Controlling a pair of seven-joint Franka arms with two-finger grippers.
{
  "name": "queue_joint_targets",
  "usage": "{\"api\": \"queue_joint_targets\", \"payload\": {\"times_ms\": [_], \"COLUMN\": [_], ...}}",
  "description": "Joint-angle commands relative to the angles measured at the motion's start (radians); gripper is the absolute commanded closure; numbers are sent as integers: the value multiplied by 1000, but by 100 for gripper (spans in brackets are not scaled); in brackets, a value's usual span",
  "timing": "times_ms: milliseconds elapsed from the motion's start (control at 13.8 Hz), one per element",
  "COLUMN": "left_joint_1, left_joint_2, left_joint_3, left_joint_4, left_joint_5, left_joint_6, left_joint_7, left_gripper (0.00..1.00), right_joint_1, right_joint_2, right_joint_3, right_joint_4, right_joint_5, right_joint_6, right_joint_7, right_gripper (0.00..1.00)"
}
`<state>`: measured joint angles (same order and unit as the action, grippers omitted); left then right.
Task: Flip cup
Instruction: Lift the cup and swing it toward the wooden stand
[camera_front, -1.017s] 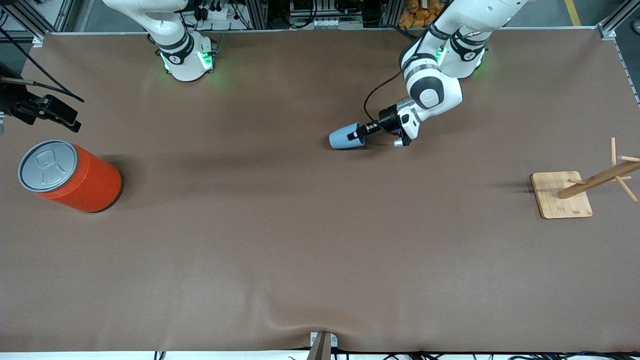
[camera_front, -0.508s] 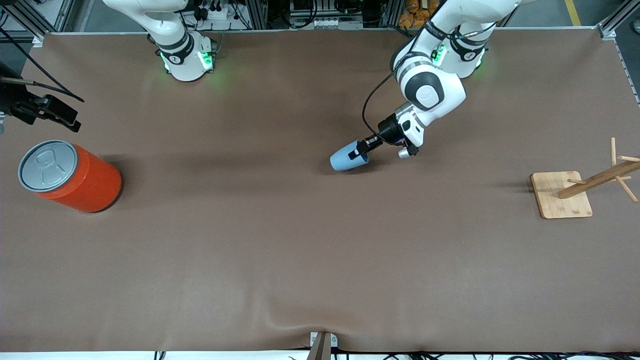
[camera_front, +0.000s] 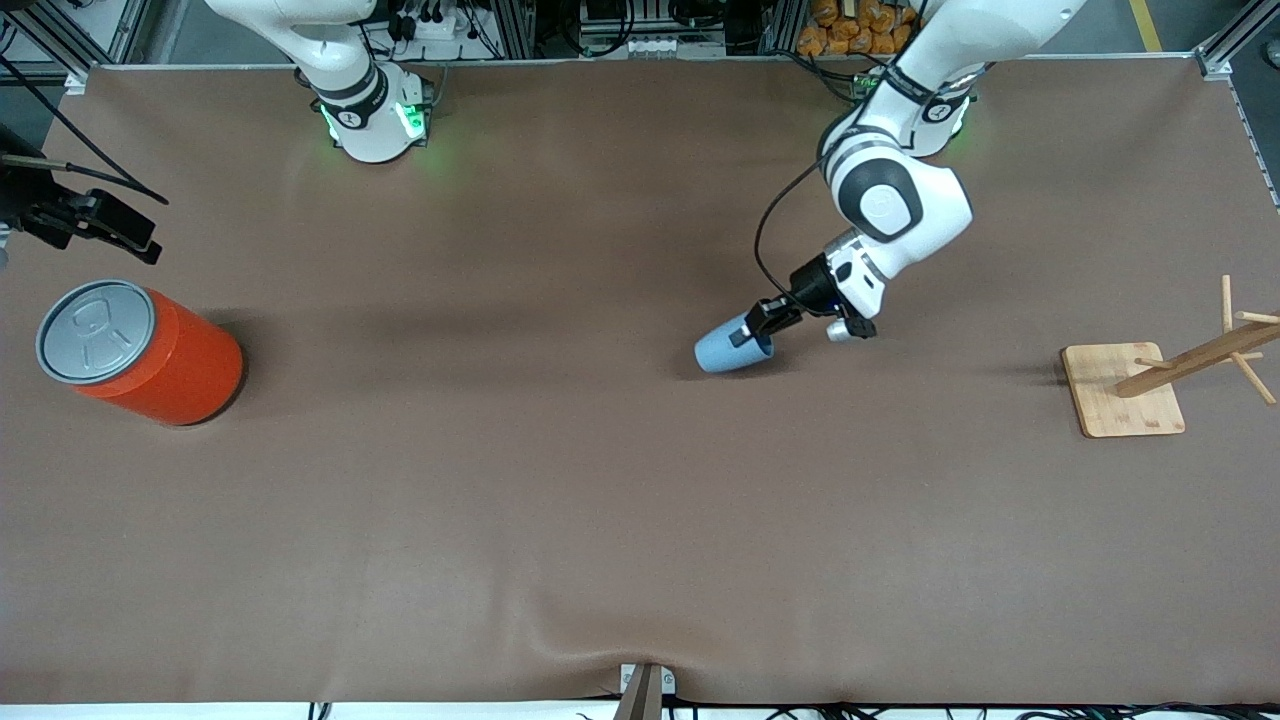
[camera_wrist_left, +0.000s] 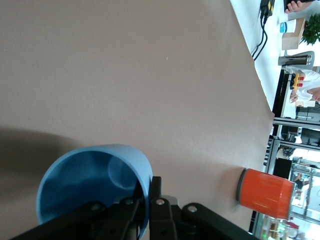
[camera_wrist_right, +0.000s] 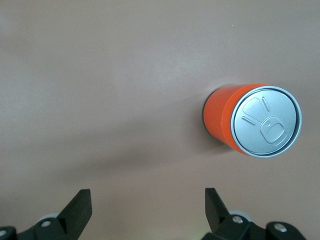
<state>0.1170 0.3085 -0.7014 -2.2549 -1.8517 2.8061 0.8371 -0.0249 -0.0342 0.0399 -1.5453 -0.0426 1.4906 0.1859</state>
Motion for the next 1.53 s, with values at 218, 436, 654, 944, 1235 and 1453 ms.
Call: {"api": "queue_joint_targets", "payload": {"times_ms": [218, 436, 654, 944, 1235, 1453], "left_joint_1": [90, 144, 157, 194, 196, 196], "left_joint_2": [15, 4, 6, 8, -22, -63], "left_joint_3": [-10, -7, 9, 28, 126, 184], "left_joint_4": [31, 31, 31, 29, 32, 69], "left_joint_5": [291, 446, 561, 762, 1004, 1242], "left_joint_6": [3, 1, 1, -8, -127, -258], "left_joint_7": [-78, -78, -78, -84, -143, -295], "left_gripper": [100, 100, 100, 100, 100, 100], "right_joint_1": [-24, -24, -26, -24, -26, -24], "right_joint_2": [-13, -13, -13, -13, -13, -13], "right_joint_3": [12, 12, 12, 6, 3, -14], "right_joint_4": [-3, -3, -3, -4, -4, -4], "right_joint_5": [13, 13, 15, 15, 18, 40], "right_joint_6": [-12, -13, -13, -15, -21, -23], "right_joint_7": [-14, -14, -14, -14, -14, -16], "right_gripper": [0, 0, 0, 0, 0, 0]}}
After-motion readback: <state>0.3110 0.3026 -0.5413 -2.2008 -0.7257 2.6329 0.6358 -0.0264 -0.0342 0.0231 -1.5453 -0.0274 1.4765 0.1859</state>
